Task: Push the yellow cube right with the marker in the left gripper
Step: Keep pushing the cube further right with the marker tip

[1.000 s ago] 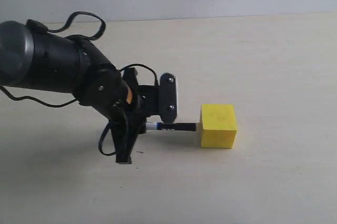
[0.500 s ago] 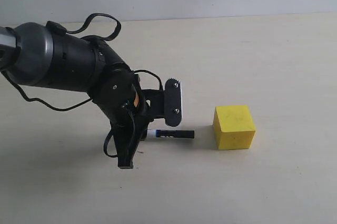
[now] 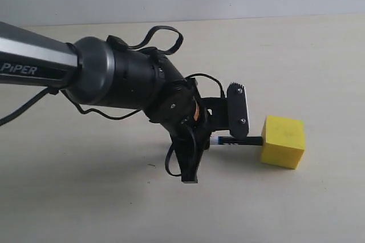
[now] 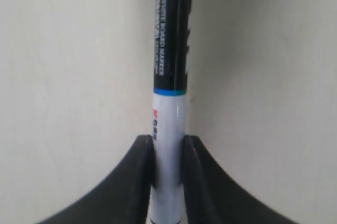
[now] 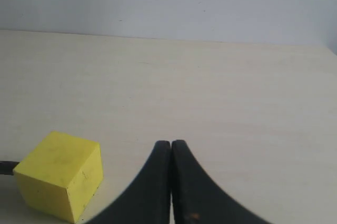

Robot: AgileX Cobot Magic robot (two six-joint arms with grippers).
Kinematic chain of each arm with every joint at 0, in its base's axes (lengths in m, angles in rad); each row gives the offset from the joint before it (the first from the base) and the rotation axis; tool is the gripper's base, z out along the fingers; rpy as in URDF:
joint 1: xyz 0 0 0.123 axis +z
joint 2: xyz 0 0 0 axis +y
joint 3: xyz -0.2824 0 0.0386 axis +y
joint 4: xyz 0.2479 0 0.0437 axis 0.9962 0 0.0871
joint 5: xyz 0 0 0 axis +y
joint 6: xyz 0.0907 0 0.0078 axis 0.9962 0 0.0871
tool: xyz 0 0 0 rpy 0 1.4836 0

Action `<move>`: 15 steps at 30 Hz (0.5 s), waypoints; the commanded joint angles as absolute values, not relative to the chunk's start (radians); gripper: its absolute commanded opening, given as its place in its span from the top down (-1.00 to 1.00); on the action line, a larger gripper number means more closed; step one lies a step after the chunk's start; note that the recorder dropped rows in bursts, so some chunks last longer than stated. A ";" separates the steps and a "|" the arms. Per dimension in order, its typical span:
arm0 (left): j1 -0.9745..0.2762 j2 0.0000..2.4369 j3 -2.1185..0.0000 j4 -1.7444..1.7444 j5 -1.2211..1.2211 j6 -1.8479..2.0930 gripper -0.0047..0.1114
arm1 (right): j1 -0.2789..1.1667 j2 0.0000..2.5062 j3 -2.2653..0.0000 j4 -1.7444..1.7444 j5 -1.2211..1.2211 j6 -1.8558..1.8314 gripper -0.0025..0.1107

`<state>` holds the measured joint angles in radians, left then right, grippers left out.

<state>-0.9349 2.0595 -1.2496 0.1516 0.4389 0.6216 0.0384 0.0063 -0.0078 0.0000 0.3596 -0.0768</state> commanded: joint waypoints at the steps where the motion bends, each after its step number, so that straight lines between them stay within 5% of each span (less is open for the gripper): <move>1: -0.923 2.047 -1.262 0.167 0.552 0.604 0.92 | 0.035 0.000 -0.005 0.000 0.351 -0.078 0.96; 15: -0.987 2.049 -1.283 0.159 0.556 0.594 0.92 | 0.035 0.000 -0.005 0.000 0.351 -0.078 0.96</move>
<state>-0.9977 2.0573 -1.2757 0.1534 0.5113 0.6097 0.0384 0.0063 -0.0078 0.0000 0.3596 -0.0768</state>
